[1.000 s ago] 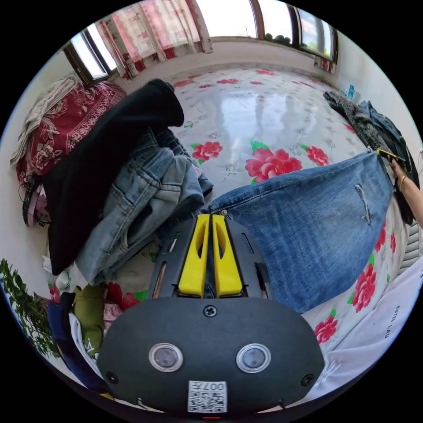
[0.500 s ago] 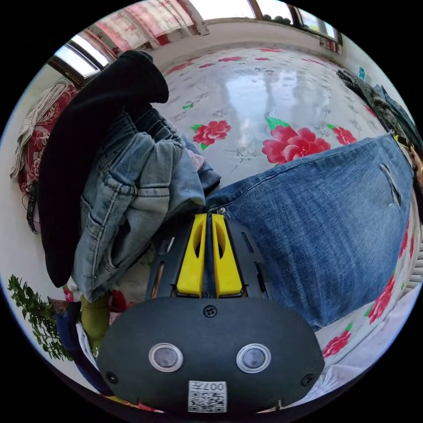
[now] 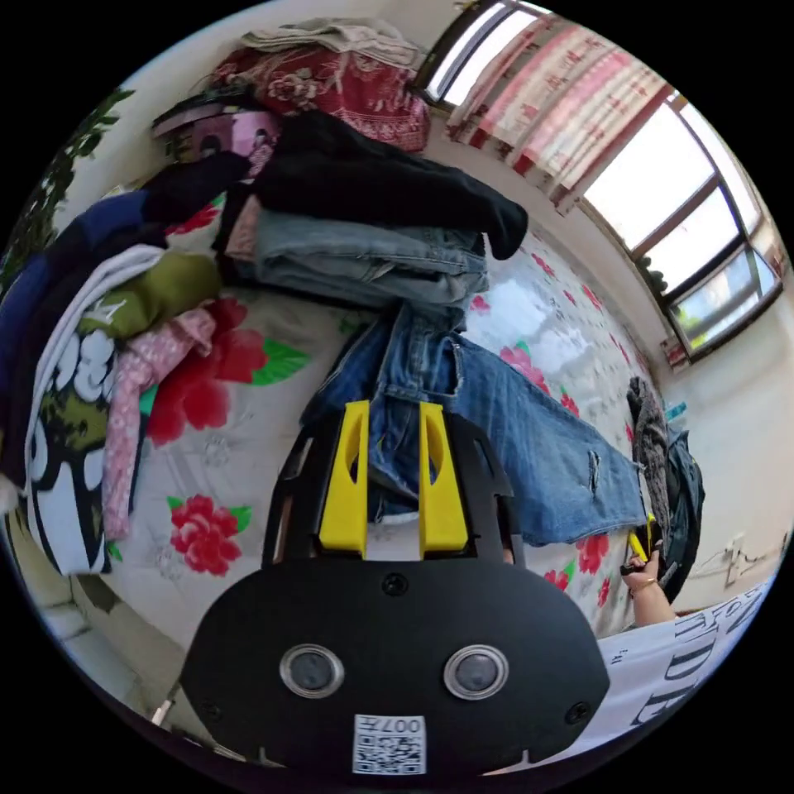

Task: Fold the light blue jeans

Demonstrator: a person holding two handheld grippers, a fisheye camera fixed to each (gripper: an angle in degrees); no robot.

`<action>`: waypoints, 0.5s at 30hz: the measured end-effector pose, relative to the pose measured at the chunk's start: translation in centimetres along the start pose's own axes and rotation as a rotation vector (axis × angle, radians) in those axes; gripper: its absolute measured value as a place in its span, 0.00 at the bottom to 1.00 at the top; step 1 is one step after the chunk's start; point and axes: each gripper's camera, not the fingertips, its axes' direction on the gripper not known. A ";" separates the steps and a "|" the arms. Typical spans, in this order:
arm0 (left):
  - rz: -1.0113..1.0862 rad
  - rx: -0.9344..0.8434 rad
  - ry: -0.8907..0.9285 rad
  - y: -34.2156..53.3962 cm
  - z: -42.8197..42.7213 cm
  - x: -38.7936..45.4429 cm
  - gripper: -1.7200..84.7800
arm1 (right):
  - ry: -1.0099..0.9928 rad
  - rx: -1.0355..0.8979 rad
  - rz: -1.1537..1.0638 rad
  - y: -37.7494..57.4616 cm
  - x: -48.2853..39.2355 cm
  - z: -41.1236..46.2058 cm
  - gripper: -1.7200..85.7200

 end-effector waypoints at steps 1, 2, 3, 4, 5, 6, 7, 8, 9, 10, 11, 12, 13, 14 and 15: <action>-0.052 0.002 -0.028 1.3 -0.6 -1.8 0.12 | -0.012 -0.021 0.039 -0.7 -0.2 1.3 0.12; -0.109 0.000 -0.027 2.3 -0.9 -3.6 0.13 | -0.024 -0.034 0.064 -1.0 -0.3 2.0 0.11; -0.139 -0.003 -0.012 2.7 -1.0 -4.5 0.13 | -0.042 -0.040 0.106 -1.7 -0.9 3.0 0.09; -0.205 -0.008 0.023 3.4 -1.0 -6.4 0.13 | -0.048 -0.040 0.120 -2.2 -2.5 3.5 0.07; -0.260 -0.005 0.060 3.9 -0.9 -8.1 0.14 | -0.066 -0.039 0.087 -2.5 -3.9 3.6 0.06; -0.284 -0.005 0.082 4.0 -0.8 -8.8 0.15 | -0.110 -0.053 -0.036 -2.7 -7.7 3.8 0.04; -0.318 -0.002 0.127 4.2 -0.5 -10.2 0.15 | -0.117 -0.097 -0.212 -2.3 -12.6 4.0 0.04; -0.344 0.004 0.158 4.2 -0.2 -11.3 0.16 | -0.109 -0.123 -0.313 -1.7 -15.2 4.1 0.03; -0.355 0.011 0.172 4.2 -0.1 -11.8 0.16 | -0.088 -0.165 -0.530 0.2 -20.6 4.1 0.03; -0.362 0.024 0.214 4.0 0.4 -12.8 0.17 | -0.063 -0.197 -0.747 3.2 -25.5 4.0 0.02; -0.369 0.017 0.255 3.6 1.1 -13.8 0.18 | -0.050 -0.214 -0.849 5.0 -27.7 4.1 0.02; -0.377 0.009 0.268 3.4 1.6 -14.3 0.18 | -0.026 -0.259 -1.039 8.9 -31.3 4.5 0.02; -0.373 -0.001 0.296 2.8 2.4 -15.1 0.19 | 0.001 -0.321 -1.202 13.2 -34.1 5.4 0.02; -0.362 -0.017 0.319 2.3 3.3 -15.8 0.19 | 0.015 -0.356 -1.274 15.3 -35.0 6.0 0.02; -0.362 -0.024 0.327 2.0 3.8 -16.1 0.19 | 0.052 -0.432 -1.413 19.7 -36.2 7.6 0.02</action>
